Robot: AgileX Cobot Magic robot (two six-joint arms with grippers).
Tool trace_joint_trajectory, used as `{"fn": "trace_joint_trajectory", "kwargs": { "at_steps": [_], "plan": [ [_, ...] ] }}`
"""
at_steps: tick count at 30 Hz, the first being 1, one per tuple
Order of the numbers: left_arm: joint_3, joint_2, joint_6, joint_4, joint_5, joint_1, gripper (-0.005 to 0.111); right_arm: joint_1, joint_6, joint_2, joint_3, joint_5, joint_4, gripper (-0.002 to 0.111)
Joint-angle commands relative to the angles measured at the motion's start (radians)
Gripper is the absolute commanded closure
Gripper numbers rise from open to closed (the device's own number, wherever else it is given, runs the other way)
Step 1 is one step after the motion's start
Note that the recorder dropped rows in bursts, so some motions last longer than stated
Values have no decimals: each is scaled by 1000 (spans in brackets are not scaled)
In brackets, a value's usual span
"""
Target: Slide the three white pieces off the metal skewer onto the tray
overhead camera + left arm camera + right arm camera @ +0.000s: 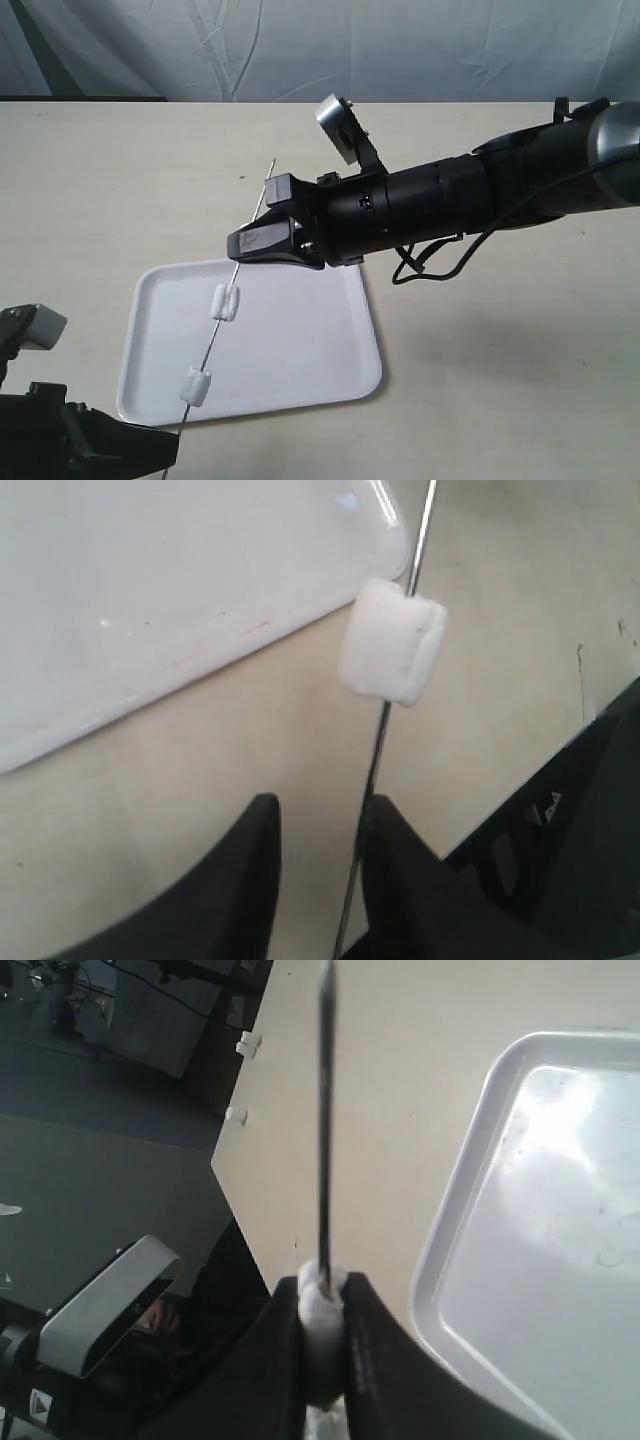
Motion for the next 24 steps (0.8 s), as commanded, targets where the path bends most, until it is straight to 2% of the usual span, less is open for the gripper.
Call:
{"fn": "trace_joint_trajectory", "kwargs": {
  "at_steps": [1,13,16,18,24],
  "plan": [
    [0,2,8,-7,-25,-4,78,2,-8,-9,-4,29,1,109],
    [0,2,46,-7,-92,-4,80,2,-10,-9,-4,51,1,109],
    [0,2,58,-7,-104,-4,94,2,-10,-9,-4,60,1,109],
    [0,2,63,-7,-104,-4,107,2,-10,-9,-4,60,1,109],
    [0,2,93,-24,-104,-4,107,2,-10,-9,-4,60,1,109]
  ]
}}
